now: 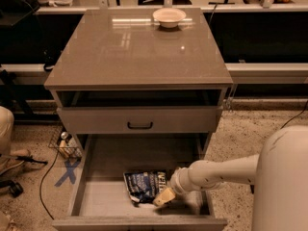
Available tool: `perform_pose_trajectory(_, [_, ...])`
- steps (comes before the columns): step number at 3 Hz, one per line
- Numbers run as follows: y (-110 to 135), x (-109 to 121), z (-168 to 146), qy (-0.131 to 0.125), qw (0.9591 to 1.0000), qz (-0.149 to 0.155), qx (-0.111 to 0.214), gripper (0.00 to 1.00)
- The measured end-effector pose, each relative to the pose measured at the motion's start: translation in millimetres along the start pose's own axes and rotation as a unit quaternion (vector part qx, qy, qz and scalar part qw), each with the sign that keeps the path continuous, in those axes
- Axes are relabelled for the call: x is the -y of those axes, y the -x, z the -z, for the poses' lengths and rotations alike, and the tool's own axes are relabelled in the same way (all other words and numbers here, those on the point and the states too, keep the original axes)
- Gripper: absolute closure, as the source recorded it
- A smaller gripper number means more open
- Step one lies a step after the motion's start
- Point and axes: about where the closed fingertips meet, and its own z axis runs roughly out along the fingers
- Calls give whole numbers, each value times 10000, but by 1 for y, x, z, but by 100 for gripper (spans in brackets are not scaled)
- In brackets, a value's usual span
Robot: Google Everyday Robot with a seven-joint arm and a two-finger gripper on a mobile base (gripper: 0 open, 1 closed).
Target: Pick blue chip bag from middle drawer and place on counter
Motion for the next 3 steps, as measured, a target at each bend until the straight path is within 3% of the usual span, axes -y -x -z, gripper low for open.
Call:
perform_pose_trajectory(1, [-4, -2, -7, 51, 10000, -9, -61, 0])
perform_pose_trajectory(3, [0, -7, -3, 44, 9999, 88, 87, 41])
